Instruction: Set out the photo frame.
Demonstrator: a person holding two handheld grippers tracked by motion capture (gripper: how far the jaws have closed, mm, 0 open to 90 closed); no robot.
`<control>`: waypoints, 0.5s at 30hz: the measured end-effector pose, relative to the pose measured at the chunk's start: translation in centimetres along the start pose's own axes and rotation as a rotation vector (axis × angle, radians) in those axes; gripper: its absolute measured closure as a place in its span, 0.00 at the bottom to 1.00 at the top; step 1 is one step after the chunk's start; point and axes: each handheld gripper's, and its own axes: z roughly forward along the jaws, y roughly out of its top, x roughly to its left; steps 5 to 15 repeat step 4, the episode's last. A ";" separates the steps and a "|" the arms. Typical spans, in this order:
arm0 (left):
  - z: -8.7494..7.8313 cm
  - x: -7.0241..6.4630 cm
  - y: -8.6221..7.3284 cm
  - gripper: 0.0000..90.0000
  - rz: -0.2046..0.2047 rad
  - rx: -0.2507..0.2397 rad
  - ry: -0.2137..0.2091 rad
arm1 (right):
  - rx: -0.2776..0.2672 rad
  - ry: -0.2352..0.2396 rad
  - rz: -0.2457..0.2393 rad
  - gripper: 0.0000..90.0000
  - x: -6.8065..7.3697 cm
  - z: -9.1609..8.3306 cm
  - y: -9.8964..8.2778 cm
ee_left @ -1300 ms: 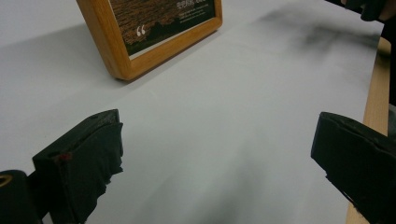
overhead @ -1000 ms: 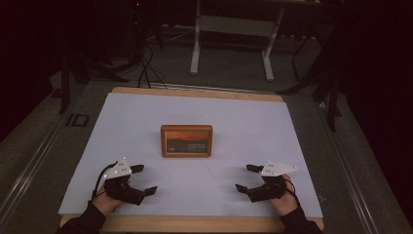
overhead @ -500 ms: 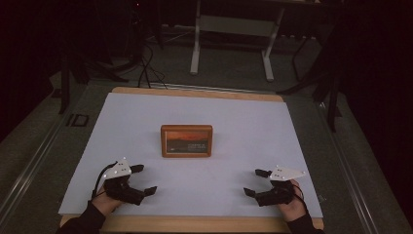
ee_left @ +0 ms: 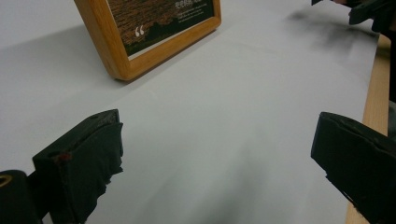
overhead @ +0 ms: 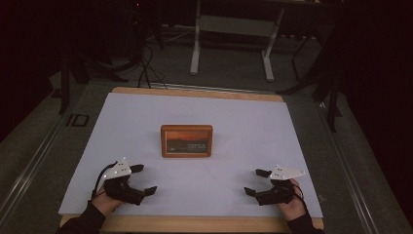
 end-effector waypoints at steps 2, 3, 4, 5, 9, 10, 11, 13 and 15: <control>0.0 0.0 0.0 0.03 0.001 -0.001 0.001 | 0.001 -0.003 -0.003 0.15 0.0 0.0 0.0; 0.0 0.0 0.0 0.03 0.000 -0.002 0.000 | 0.002 -0.001 -0.005 0.15 0.0 0.0 0.0; 0.0 0.0 0.0 0.03 0.001 -0.002 0.000 | 0.001 0.000 -0.006 0.15 0.0 0.1 0.0; 0.0 0.0 0.0 0.03 0.001 -0.002 0.000 | 0.001 0.000 -0.006 0.15 0.0 0.1 0.0; 0.0 0.0 0.0 0.03 0.001 -0.002 0.000 | 0.001 0.000 -0.006 0.15 0.0 0.1 0.0; 0.0 0.0 0.0 0.03 0.001 -0.002 0.000 | 0.001 0.000 -0.006 0.15 0.0 0.1 0.0; 0.0 0.0 0.0 0.03 0.001 -0.002 0.000 | 0.001 0.000 -0.006 0.15 0.0 0.1 0.0; 0.0 0.0 0.0 0.03 0.001 -0.002 0.000 | 0.001 0.000 -0.006 0.15 0.0 0.1 0.0; 0.0 0.0 0.0 0.03 0.001 -0.002 0.000 | 0.001 0.000 -0.006 0.15 0.0 0.1 0.0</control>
